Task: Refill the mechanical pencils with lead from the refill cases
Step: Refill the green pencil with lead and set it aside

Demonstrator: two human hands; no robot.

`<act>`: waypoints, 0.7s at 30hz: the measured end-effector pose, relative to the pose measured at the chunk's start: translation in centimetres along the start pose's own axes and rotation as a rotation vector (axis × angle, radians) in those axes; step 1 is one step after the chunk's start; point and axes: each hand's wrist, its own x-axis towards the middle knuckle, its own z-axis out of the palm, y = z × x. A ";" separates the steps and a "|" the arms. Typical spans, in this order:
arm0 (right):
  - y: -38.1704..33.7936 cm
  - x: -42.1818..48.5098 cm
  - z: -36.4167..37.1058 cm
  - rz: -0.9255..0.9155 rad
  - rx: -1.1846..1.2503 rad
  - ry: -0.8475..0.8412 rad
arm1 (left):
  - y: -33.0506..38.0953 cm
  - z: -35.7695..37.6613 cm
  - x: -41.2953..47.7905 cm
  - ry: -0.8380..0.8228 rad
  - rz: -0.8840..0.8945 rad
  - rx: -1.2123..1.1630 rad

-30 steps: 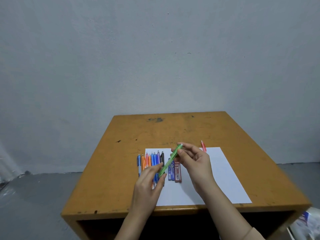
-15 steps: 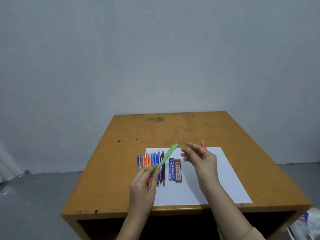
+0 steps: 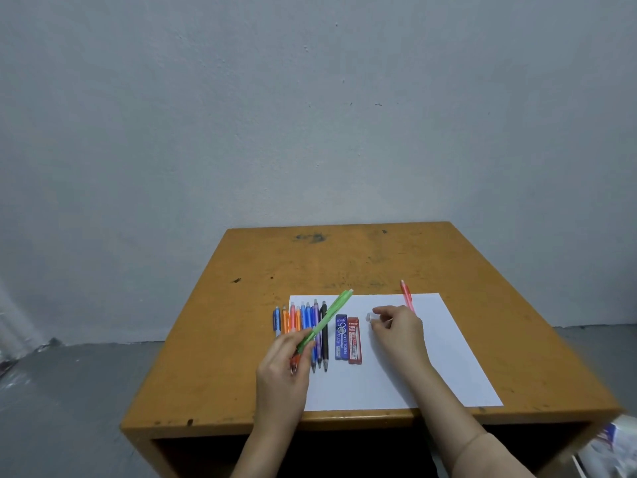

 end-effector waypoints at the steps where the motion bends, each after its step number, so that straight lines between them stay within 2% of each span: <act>1: 0.1 0.2 0.2 -0.003 -0.018 0.006 | 0.0 0.0 0.0 -0.003 0.006 0.006; 11: 0.0 0.6 0.8 0.034 -0.075 0.034 | -0.1 0.0 0.0 -0.012 0.002 0.038; 21: -0.7 0.1 -1.2 0.130 0.084 0.005 | -0.1 0.0 0.0 -0.022 -0.022 0.063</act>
